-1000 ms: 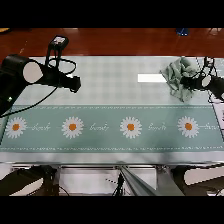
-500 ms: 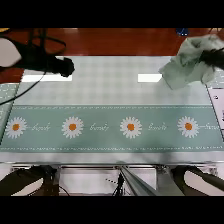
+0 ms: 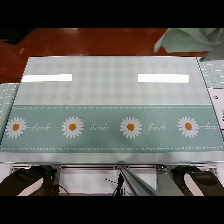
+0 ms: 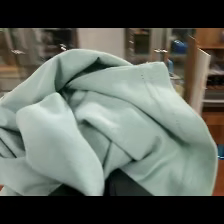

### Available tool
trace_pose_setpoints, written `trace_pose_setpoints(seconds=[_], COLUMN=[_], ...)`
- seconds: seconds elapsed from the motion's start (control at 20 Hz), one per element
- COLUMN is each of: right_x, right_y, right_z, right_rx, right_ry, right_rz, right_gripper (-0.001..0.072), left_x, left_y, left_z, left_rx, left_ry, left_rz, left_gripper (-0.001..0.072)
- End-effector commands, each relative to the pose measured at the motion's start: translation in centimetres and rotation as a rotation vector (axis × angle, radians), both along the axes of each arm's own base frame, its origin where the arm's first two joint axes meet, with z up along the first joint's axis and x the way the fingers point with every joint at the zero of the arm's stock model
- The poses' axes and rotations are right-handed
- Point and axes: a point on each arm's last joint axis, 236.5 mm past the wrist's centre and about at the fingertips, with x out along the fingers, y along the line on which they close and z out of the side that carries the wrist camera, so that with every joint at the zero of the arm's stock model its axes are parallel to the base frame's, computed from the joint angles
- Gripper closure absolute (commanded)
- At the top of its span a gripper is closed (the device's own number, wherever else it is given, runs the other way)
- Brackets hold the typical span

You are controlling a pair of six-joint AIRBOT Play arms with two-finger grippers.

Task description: Fold the shirts.

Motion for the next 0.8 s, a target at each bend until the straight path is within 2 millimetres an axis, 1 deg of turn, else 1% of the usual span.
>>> trace_pose_setpoints(seconds=[0.0,0.1,0.25,0.35,0.4,0.45,0.5,0.6,0.7,0.75], right_x=[-4.2,-4.4,-3.9,-3.0,-2.5,-1.9,-1.3,-0.2,0.8,1.0], right_y=[5.8,9.6,16.1,20.4,21.8,23.1,23.9,24.5,23.7,23.3], right_z=[-1.1,-4.4,-9.7,-14.6,-17.0,-20.0,-23.0,-28.5,-33.7,-35.9], right_rx=[0.097,0.072,-0.025,-0.135,-0.192,-0.253,-0.296,-0.351,-0.450,-0.492], right_ry=[0.097,0.236,0.403,0.515,0.563,0.624,0.693,0.832,0.947,0.997], right_rz=[0.230,0.363,0.550,0.628,0.644,0.655,0.658,0.650,0.616,0.603], right_gripper=[0.0688,0.0688,0.0688,0.0687,0.0688,0.0687,0.0687,0.0687,0.0687,0.0688], left_x=[-3.2,-3.8,-3.5,-3.0,-2.8,-2.7,-2.7,-2.7,-2.7,-2.7], left_y=[0.8,0.8,0.5,0.4,0.3,0.3,0.2,0.2,-0.2,-0.9], left_z=[1.2,-0.3,-1.9,-3.9,-5.3,-7.0,-8.8,-13.0,-17.2,-19.3], left_rx=[-0.005,0.019,0.034,0.053,0.065,0.081,0.097,0.132,0.145,0.127], left_ry=[0.006,0.072,0.123,0.174,0.208,0.251,0.296,0.395,0.476,0.509], left_rz=[-0.016,-0.023,-0.030,-0.029,-0.029,-0.029,-0.029,-0.027,-0.034,-0.049], left_gripper=[0.0197,0.0197,0.0197,0.0197,0.0197,0.0197,0.0197,0.0197,0.0197,0.0197])
